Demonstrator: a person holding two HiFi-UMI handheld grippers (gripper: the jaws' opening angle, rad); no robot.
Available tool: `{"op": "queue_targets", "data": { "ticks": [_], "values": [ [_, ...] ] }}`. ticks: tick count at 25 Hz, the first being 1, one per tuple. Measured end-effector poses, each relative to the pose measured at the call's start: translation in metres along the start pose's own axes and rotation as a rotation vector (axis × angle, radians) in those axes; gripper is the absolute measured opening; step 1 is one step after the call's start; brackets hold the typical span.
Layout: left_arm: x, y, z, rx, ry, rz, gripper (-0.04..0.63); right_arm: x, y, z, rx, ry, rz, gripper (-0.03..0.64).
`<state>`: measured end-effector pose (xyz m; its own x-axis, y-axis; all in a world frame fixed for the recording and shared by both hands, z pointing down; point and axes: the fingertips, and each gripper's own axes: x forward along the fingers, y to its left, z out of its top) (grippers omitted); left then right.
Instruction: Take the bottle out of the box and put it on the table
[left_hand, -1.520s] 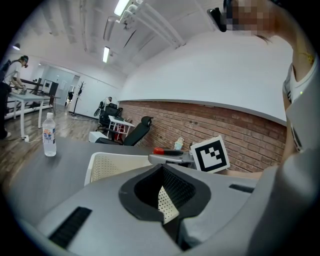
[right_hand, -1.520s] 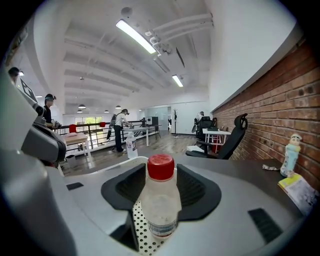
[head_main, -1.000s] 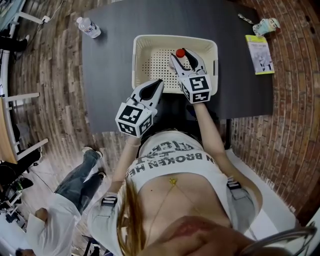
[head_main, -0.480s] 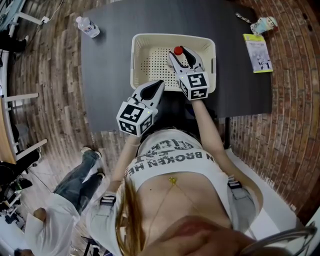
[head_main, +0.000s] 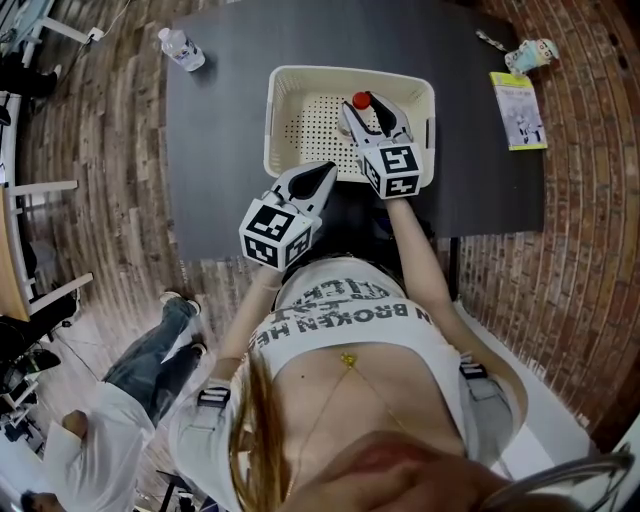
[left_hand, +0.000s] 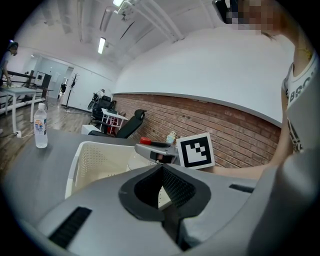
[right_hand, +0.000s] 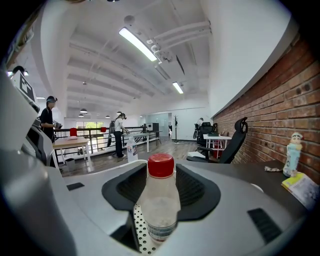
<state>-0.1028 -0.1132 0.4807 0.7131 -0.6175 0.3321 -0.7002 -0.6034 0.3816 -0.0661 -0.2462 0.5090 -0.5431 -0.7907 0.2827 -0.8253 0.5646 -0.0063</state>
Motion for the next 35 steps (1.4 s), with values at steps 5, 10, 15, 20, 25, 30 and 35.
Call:
{"op": "queue_targets", "data": {
  "ticks": [5, 10, 15, 20, 25, 30, 35],
  "values": [
    [0.000, -0.002, -0.002, -0.003, 0.009, -0.010, 0.000, 0.000, 0.000, 0.000, 0.005, -0.002, 0.004, 0.179],
    [-0.002, -0.001, -0.004, -0.013, 0.013, -0.011, 0.000, 0.000, 0.000, 0.000, 0.005, 0.000, 0.004, 0.179],
    [-0.002, -0.003, -0.004, -0.009, 0.013, -0.016, 0.000, 0.000, 0.000, 0.000, 0.007, -0.001, 0.002, 0.179],
    [-0.002, -0.005, -0.003, -0.006, 0.007, -0.015, 0.000, -0.001, -0.001, 0.001, 0.009, -0.002, 0.001, 0.179],
    [-0.005, -0.007, -0.005, -0.009, 0.005, -0.007, 0.000, -0.002, -0.001, 0.000, 0.016, -0.009, 0.000, 0.179],
    [-0.013, -0.008, -0.003, -0.004, -0.012, 0.005, 0.000, -0.006, 0.002, 0.002, -0.006, -0.003, 0.028, 0.175],
    [-0.020, -0.007, -0.002, -0.007, -0.019, 0.016, 0.000, -0.014, 0.006, 0.016, -0.002, 0.003, 0.066, 0.163]
  ]
}}
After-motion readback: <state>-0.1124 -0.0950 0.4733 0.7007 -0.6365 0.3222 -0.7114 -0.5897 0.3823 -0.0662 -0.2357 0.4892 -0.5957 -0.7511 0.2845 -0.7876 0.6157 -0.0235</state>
